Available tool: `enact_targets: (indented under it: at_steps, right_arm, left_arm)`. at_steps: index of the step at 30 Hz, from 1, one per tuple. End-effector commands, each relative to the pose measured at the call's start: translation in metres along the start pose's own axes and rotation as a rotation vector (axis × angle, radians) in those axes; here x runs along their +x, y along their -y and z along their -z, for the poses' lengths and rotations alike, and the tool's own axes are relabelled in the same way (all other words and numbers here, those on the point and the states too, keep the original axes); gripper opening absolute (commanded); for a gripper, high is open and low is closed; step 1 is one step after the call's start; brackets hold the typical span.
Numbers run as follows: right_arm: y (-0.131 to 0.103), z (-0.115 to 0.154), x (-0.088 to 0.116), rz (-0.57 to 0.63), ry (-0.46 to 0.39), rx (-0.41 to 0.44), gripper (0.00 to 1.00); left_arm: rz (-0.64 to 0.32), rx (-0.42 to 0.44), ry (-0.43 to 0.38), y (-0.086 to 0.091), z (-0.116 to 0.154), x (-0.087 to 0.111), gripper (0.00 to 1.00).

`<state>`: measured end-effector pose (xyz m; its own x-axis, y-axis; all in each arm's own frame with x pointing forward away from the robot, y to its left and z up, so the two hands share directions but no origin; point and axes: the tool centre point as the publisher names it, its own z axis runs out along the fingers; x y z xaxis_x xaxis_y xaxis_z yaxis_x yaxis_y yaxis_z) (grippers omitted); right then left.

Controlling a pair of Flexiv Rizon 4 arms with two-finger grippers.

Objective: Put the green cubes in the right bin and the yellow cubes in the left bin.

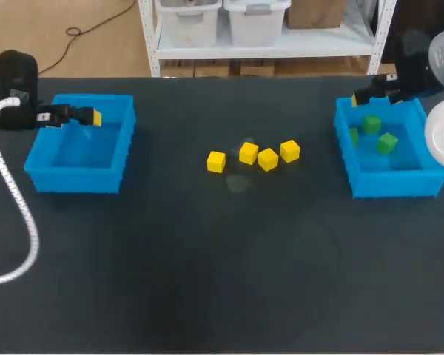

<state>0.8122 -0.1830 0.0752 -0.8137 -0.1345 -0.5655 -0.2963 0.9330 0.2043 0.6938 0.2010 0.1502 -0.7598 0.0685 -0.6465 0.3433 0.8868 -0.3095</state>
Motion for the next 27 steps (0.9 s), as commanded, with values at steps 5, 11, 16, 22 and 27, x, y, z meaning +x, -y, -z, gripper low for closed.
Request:
enact_targets:
  at_steps: [5,11,16,22,27]
  right_arm:
    - [0.0,0.001,0.001,0.0,0.002,0.002,1.0]
    - [0.0,0.001,0.001,0.0,0.002,0.002,1.0]
    - [0.0,0.001,0.001,0.0,0.002,0.002,1.0]
    - [0.0,0.001,0.001,0.0,0.002,0.002,1.0]
    - [0.0,0.001,0.001,0.0,0.002,0.002,1.0]
  left_arm:
    - [-0.085,-0.037,-0.219,0.062,-0.019,-0.03,1.0]
    - [-0.122,0.006,-0.357,0.105,-0.073,-0.017,1.0]
    - [-0.155,0.003,-0.438,0.136,-0.113,-0.007,1.0]
    - [-0.174,0.01,-0.522,0.156,-0.148,0.004,1.0]
    - [-0.209,-0.04,-0.568,0.157,-0.174,0.014,1.0]
